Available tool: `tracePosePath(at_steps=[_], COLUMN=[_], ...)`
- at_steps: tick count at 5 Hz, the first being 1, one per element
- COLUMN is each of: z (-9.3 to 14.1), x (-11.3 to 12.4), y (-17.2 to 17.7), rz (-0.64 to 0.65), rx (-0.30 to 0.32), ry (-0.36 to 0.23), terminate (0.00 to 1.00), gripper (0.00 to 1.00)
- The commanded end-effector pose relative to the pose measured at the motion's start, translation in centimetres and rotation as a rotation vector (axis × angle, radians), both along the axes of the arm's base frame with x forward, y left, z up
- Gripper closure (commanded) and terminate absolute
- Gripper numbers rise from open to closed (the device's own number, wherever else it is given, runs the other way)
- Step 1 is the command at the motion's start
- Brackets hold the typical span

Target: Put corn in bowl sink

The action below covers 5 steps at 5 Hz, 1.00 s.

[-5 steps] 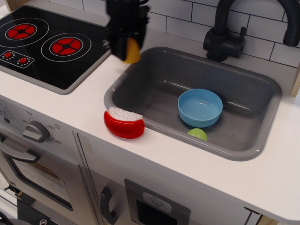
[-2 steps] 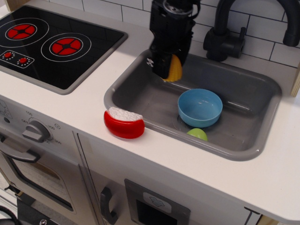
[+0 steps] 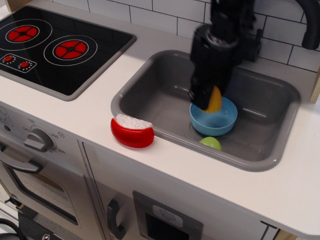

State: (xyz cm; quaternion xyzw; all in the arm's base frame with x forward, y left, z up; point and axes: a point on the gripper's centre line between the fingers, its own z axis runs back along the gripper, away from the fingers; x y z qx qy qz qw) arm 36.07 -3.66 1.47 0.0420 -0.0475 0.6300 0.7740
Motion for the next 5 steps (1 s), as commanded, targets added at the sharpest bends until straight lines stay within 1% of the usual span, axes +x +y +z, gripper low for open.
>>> tracePosePath(at_steps=[1,2,3,4,5], z=[1.2,1.5,1.8,2.1,3.3], x=[-0.4,-0.2,0.3,0.6,0.9], y=[-1.3,-1.1,-0.6,-0.4,-0.1], rz=[0.045,0.061,0.055,0.053,-0.009], rx=[-0.009,0.003,0.000,-0.002,-0.042], ry=[-0.055,-0.046,-0.024,-0.028,0.039], terminate=[0.00,0.00,0.00,0.00,0.00], gripper=[1.00,0.00,0.00,0.00,0.00])
